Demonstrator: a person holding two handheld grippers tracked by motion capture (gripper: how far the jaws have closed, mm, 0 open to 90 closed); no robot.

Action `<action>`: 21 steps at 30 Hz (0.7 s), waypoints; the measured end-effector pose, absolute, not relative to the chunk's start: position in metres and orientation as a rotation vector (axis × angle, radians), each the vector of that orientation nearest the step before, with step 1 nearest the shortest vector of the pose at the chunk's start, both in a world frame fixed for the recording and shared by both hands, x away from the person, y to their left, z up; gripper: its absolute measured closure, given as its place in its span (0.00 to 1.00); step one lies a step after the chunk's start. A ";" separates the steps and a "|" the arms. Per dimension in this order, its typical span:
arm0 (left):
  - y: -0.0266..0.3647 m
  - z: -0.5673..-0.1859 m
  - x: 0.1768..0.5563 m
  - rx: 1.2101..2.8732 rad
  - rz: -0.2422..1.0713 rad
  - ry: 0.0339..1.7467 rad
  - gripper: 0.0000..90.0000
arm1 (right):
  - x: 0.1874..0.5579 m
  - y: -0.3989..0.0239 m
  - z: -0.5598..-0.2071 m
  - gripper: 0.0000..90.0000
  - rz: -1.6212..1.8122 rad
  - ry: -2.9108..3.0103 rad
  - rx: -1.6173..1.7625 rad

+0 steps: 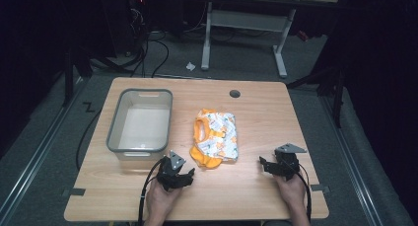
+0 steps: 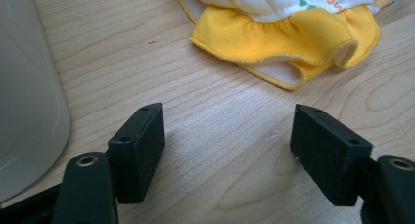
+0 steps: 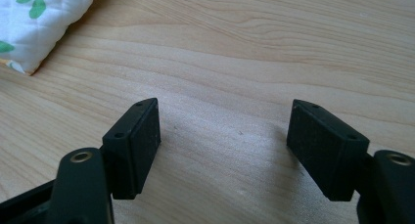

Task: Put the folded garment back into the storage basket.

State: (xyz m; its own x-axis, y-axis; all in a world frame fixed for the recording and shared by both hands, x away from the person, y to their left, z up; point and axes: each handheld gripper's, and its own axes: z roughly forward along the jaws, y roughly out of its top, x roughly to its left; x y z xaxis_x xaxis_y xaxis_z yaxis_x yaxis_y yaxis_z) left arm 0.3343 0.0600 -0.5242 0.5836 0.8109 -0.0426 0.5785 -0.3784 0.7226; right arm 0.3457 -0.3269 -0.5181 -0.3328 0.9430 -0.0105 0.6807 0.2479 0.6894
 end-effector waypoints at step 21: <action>0.060 -0.524 0.334 2.095 0.417 1.108 0.33 | 0.346 -0.327 -0.518 0.32 0.830 2.103 1.479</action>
State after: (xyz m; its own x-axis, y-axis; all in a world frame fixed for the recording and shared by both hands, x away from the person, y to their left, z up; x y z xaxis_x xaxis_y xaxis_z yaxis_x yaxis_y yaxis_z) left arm 0.3344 0.0596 -0.5241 0.5783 0.8145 -0.0463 0.5819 -0.3721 0.7232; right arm 0.3457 -0.3270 -0.5180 -0.3337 0.9426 -0.0113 0.6808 0.2493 0.6887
